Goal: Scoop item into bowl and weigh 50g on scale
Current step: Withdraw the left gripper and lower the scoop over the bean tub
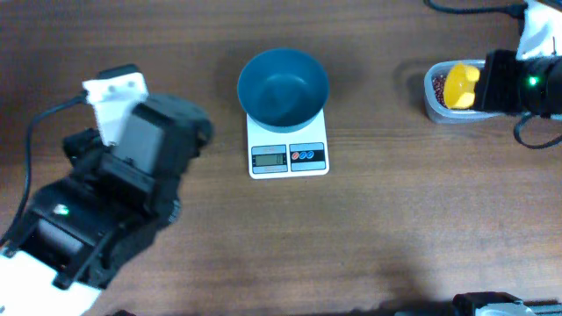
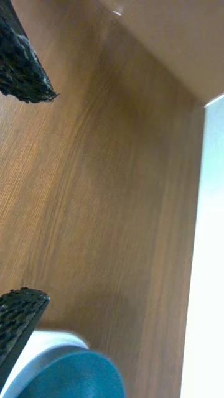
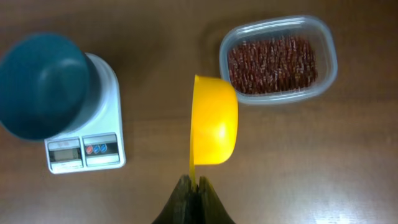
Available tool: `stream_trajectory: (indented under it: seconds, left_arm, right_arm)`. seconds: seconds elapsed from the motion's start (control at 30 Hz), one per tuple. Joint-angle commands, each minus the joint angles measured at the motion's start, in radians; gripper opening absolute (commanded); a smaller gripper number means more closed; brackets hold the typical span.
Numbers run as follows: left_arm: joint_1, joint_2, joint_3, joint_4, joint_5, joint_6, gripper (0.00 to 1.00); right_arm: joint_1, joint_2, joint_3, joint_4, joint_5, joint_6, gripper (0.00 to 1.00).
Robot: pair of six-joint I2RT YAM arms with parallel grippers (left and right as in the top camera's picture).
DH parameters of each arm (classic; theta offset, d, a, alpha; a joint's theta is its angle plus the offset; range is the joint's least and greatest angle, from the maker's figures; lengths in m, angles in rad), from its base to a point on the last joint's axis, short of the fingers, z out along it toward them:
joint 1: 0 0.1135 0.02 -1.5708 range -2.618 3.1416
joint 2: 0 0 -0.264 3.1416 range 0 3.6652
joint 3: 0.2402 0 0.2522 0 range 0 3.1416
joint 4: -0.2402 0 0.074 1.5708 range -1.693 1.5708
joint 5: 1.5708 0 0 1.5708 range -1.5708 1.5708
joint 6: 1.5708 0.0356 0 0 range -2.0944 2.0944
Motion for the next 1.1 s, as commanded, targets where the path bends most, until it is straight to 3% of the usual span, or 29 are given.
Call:
stream_trajectory:
  seconds: [0.0,0.07,0.13,0.4,0.5,0.77,0.87,1.07]
  left_arm:
    - [0.24,-0.002,0.0,0.113,0.682,0.453,0.99]
    - [0.317,-0.01,0.006,0.151,0.952,0.574,0.99]
    - [0.321,-0.01,0.006,0.165,0.952,0.575,0.99]
    - [0.321,0.01,0.006,0.161,0.951,0.575,0.99]
    - [0.321,0.01,0.006,0.161,0.952,0.575,0.99]
    - [0.321,0.01,0.006,0.161,0.951,0.575,0.99]
    - [0.321,0.01,0.006,0.161,0.952,0.575,0.99]
    - [0.321,0.01,0.006,0.161,0.952,0.575,0.99]
  right_arm:
    - [-0.005,-0.007,0.009,0.073,0.024,-0.009,0.04]
    - [-0.005,-0.007,0.009,0.084,0.04,-0.083,0.04]
    - [-0.005,-0.007,0.009,0.063,0.048,-0.162,0.04]
    - [-0.005,-0.007,0.009,0.068,0.257,-0.187,0.04]
    - [-0.005,-0.004,0.009,0.116,0.302,-0.329,0.04]
    - [-0.005,0.29,0.009,0.238,0.357,-0.419,0.04]
    - [-0.005,0.359,0.009,0.257,0.461,-0.457,0.04]
    - [-0.005,0.467,0.009,0.264,0.462,-0.457,0.04]
